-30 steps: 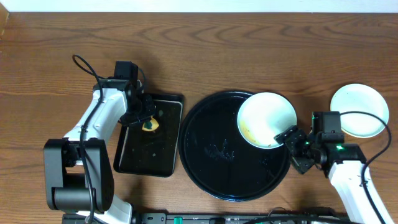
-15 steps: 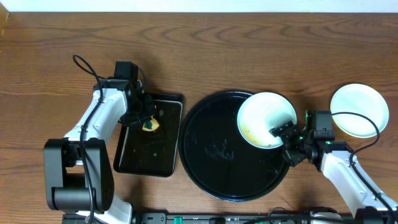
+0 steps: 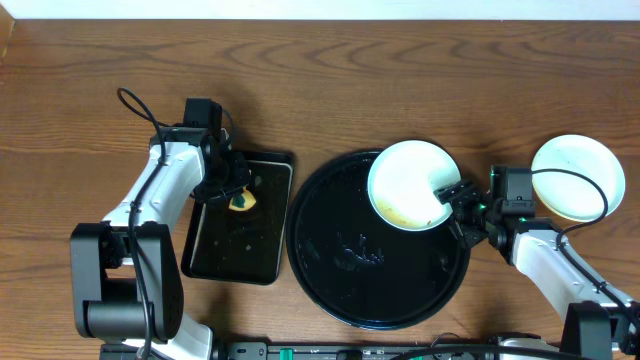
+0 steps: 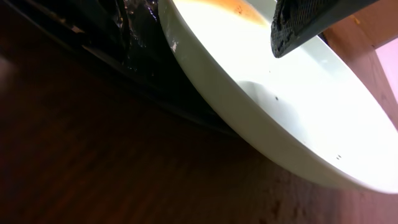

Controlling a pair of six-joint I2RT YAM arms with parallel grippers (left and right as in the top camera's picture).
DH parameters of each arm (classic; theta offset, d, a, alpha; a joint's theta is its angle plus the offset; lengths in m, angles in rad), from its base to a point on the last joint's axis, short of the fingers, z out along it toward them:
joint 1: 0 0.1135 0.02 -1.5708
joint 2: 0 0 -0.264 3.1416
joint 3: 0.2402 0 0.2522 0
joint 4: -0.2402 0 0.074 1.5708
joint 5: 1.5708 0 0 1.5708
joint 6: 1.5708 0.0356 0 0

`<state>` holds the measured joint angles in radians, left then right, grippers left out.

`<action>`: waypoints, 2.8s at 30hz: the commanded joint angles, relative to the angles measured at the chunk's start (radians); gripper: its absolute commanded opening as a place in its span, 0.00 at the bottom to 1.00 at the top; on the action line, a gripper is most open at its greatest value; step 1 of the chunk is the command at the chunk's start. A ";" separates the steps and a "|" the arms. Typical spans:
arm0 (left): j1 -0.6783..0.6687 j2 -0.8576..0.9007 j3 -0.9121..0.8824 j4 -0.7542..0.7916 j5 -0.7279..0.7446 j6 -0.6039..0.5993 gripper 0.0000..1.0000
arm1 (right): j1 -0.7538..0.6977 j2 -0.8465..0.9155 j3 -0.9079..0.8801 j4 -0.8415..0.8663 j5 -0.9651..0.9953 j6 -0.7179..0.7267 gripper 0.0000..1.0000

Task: Clean dirty plates on tray and stack at the side

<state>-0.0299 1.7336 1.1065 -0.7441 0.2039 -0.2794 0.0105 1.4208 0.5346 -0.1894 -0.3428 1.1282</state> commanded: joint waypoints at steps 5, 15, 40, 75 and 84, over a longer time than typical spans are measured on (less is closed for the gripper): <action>0.001 -0.005 -0.006 -0.003 0.006 0.021 0.08 | -0.005 0.053 -0.046 0.040 0.159 -0.082 0.70; 0.000 -0.005 -0.006 -0.003 0.006 0.021 0.08 | -0.003 0.058 -0.046 0.101 0.160 -0.165 0.63; 0.000 -0.005 -0.006 -0.010 0.006 0.021 0.08 | 0.016 0.151 -0.009 0.073 0.093 -0.326 0.02; 0.001 -0.005 -0.006 -0.010 0.006 0.021 0.08 | 0.457 0.019 0.826 -1.121 1.194 -0.617 0.01; 0.001 -0.005 -0.030 -0.013 0.006 0.020 0.08 | 0.541 0.019 0.921 -1.239 1.283 -0.610 0.02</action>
<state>-0.0299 1.7336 1.1046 -0.7517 0.2043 -0.2790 0.5293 1.4544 1.4090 -1.4147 0.8459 0.5110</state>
